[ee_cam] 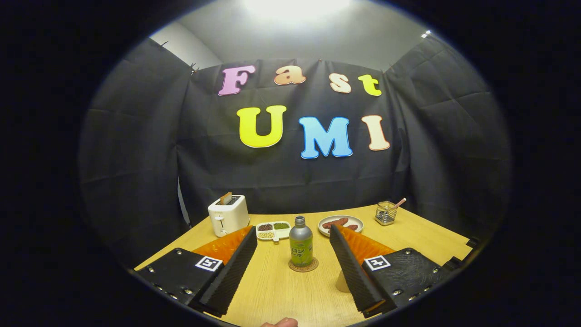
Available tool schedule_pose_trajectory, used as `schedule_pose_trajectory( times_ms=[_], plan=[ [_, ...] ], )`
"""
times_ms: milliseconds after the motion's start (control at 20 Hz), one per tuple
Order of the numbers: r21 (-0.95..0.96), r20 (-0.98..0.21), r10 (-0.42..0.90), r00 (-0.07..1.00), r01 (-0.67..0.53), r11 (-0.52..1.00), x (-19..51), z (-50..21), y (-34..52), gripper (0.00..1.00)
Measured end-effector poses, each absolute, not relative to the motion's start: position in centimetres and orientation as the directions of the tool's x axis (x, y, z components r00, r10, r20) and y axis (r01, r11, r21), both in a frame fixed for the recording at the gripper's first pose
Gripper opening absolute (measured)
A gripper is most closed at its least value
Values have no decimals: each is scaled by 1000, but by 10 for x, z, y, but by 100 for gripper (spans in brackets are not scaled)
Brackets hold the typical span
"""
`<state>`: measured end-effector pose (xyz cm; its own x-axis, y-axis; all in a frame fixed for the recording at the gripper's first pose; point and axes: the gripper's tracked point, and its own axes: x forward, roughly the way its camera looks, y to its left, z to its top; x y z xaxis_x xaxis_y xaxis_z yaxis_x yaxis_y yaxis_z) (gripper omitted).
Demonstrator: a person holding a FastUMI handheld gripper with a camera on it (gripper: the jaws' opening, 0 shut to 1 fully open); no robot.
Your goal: Take the bottle from table, then pour the juice into the cup, finally place the bottle on the coaster
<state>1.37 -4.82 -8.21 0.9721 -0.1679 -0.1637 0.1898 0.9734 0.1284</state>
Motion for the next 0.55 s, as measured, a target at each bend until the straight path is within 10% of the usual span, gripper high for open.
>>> schedule_pose_trajectory(
  times_ms=[550],
  plan=[
    [85,-127,-139,982,150,985,20,-64,-34,98]
  ],
)
